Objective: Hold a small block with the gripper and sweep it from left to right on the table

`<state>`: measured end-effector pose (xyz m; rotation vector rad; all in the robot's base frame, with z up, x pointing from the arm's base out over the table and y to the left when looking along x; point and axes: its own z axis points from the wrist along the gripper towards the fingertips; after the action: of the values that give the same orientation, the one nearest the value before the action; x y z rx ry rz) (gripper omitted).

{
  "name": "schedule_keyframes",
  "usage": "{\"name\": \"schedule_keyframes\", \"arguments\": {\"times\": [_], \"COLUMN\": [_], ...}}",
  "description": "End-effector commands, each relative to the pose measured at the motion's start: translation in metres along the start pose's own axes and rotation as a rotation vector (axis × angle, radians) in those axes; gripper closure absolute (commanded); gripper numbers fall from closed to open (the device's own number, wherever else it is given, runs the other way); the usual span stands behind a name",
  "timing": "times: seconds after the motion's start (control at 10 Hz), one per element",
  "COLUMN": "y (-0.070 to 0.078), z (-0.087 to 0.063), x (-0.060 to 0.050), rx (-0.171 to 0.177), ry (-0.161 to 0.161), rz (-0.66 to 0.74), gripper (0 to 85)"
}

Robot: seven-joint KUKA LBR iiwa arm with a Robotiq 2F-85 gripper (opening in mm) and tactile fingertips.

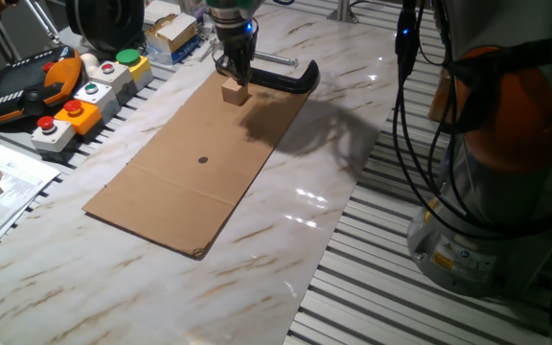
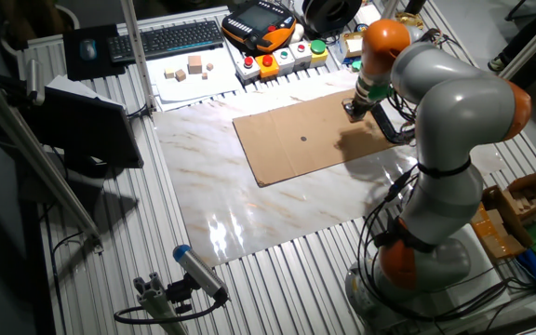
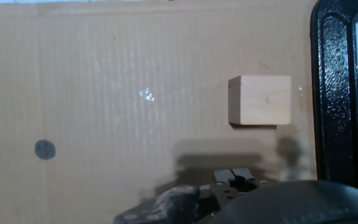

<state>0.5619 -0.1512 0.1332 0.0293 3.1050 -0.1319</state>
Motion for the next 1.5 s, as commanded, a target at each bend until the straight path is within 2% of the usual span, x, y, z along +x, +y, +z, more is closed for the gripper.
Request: {"name": "schedule_keyframes", "arguments": {"times": [0.0,0.1,0.4,0.5,0.9,1.1,1.4], "y": [-0.006,-0.011,-0.027,-0.03,-0.036,-0.038,-0.038], "z": [0.002,0.006,0.012,0.013,0.026,0.028,0.03], "x": [-0.003,-0.006,-0.016,-0.018,-0.028,-0.032,-0.037], "rx": [0.004,0.002,-0.056,-0.061,-0.056,-0.068,-0.055], "ry": [0.001,0.003,0.011,0.012,0.0,0.003,0.009], "rz": [-0.01,-0.018,-0.022,-0.019,-0.05,-0.048,-0.044], "gripper": [84.3,84.3,84.3,84.3,84.3,84.3,84.3]}}
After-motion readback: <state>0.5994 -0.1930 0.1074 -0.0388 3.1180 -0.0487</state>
